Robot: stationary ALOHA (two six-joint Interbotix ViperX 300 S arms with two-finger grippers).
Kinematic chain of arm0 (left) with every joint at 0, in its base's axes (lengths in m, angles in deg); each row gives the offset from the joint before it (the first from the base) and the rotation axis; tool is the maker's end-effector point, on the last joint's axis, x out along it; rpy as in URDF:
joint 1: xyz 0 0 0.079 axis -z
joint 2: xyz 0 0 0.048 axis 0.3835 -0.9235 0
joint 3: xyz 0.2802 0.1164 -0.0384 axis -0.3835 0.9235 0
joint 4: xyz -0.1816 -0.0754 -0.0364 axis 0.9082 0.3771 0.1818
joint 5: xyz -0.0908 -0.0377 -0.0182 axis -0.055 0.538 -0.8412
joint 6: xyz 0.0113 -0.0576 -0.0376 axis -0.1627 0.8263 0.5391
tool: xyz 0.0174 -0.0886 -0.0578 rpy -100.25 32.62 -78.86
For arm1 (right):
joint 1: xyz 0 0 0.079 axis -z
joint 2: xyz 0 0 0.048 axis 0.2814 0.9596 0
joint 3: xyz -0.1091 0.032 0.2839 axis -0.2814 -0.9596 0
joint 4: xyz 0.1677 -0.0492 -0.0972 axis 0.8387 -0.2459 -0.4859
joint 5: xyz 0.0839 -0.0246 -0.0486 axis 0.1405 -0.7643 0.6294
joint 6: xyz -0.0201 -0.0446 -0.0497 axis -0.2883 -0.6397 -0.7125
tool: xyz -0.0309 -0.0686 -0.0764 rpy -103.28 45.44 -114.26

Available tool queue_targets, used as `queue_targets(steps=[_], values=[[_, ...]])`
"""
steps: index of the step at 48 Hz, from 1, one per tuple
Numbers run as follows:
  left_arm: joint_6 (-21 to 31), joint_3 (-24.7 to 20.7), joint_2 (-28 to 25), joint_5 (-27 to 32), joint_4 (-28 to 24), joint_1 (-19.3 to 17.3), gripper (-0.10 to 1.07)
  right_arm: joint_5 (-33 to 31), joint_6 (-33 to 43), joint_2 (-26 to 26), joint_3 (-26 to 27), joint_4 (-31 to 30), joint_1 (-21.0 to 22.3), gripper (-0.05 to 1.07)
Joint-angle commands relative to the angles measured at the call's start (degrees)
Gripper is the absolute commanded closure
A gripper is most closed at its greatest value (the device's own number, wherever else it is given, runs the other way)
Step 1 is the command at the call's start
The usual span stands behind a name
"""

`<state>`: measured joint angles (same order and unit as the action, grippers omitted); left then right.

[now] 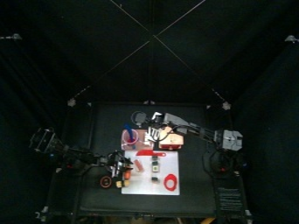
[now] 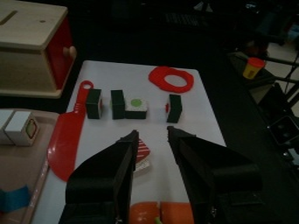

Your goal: Grab spoon handle

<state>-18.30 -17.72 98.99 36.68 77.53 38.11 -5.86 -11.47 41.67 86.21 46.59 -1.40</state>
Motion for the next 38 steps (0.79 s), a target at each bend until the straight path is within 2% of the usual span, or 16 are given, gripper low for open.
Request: queue_targets(steps=[1,8,18,24,31,38], values=[[0.0,-0.88,0.44,-0.26,0.44,-0.18,0.23,3.87,0.09,-5.54,-6.06,0.0,-0.53,0.43],[-0.09,-1.05,1.14,-0.26,1.41,-0.26,0.23,8.53,0.35,-9.84,-12.04,0.26,-0.7,0.43],[-0.53,-0.62,2.02,-0.26,2.9,-0.35,0.23,18.81,0.0,-15.82,-21.09,0.62,-0.09,0.43],[-0.35,-0.44,2.11,-0.26,2.99,-2.29,0.23,24.35,-0.18,-17.75,-26.54,1.32,-0.09,0.43],[-0.18,-0.62,2.64,-0.35,3.34,-4.31,0.23,26.98,0.09,-19.16,-30.59,1.41,0.18,0.43],[-0.18,-0.53,2.81,-0.35,3.52,-4.83,0.23,33.13,0.18,-22.24,-36.12,1.41,0.53,0.43]])
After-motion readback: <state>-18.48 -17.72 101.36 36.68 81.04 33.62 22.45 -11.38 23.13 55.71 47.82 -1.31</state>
